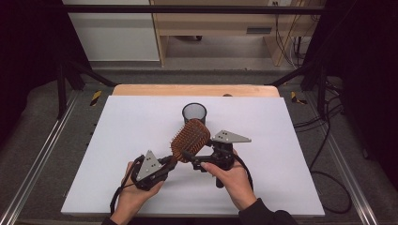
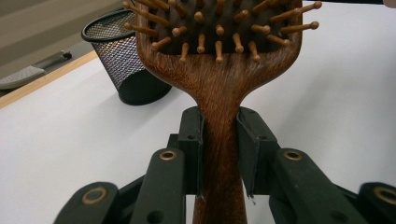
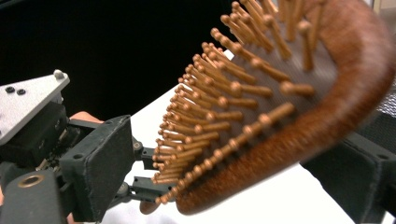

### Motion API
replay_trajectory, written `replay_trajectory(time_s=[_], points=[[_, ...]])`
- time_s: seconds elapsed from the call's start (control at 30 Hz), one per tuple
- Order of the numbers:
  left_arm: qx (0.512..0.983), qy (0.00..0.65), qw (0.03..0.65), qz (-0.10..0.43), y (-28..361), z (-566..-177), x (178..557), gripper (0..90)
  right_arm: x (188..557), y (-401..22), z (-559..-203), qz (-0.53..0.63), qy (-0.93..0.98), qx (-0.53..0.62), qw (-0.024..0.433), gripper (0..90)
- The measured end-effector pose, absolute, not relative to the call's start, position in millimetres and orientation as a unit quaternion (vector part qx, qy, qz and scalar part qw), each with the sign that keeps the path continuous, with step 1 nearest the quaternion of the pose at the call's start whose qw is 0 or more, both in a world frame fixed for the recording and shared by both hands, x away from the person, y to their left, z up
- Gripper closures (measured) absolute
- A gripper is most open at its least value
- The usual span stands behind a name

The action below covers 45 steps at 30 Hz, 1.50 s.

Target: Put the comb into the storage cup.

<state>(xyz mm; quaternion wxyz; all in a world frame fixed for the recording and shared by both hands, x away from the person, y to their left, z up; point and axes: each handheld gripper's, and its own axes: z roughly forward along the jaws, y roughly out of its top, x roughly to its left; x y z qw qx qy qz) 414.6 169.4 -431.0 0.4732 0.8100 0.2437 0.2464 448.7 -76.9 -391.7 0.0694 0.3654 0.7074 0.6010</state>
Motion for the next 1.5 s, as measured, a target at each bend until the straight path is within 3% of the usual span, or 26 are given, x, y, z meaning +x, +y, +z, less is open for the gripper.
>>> replay_trajectory(time_s=[0.57, 1.5], points=[[0.808, 0.242, 0.476, 0.250, 169, -431, 414, 72.9, 458, -74, -384, 0.606, 0.703, 0.368, 0.059, 23.4], [0.804, 0.245, 0.483, 0.244, 169, -432, 414, 72.9, 465, -74, -382, 0.617, 0.687, 0.381, 0.046, 28.9]])
